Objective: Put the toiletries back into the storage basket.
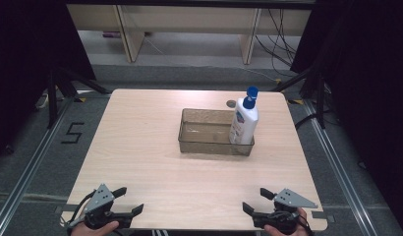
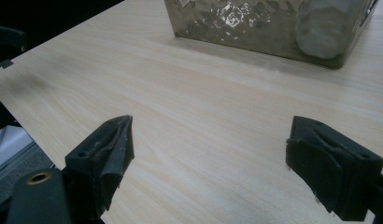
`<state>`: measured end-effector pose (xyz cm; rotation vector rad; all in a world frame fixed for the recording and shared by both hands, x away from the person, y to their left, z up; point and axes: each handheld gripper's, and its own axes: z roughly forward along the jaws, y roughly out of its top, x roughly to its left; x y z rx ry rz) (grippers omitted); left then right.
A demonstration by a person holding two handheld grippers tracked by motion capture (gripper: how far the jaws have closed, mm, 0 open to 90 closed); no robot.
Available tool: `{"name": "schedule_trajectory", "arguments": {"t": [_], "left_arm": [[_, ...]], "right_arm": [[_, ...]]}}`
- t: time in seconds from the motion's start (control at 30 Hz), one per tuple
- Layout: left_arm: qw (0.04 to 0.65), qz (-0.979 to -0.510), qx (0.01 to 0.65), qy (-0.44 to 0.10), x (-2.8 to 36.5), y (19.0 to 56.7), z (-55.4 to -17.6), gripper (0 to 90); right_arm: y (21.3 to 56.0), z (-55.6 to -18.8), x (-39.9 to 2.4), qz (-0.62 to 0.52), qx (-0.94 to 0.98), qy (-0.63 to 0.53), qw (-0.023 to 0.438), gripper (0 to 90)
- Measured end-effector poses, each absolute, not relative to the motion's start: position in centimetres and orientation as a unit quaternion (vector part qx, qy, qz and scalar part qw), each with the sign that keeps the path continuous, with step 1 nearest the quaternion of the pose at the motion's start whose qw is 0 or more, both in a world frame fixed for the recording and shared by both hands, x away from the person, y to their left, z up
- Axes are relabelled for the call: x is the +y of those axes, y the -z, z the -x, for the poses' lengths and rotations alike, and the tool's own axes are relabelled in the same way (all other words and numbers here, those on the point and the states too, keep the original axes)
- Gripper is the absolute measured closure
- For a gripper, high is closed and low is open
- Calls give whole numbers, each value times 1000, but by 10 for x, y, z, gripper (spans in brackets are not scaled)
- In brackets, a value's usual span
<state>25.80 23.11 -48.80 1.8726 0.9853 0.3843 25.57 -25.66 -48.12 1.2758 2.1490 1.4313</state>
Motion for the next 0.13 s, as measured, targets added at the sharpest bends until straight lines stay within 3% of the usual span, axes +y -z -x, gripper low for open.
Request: {"name": "schedule_trajectory", "arguments": {"t": [0.13], "left_arm": [[472, -770, 399, -156, 231, 488, -258, 151]], "right_arm": [[482, -259, -259, -417, 750, -491, 153, 157]]}}
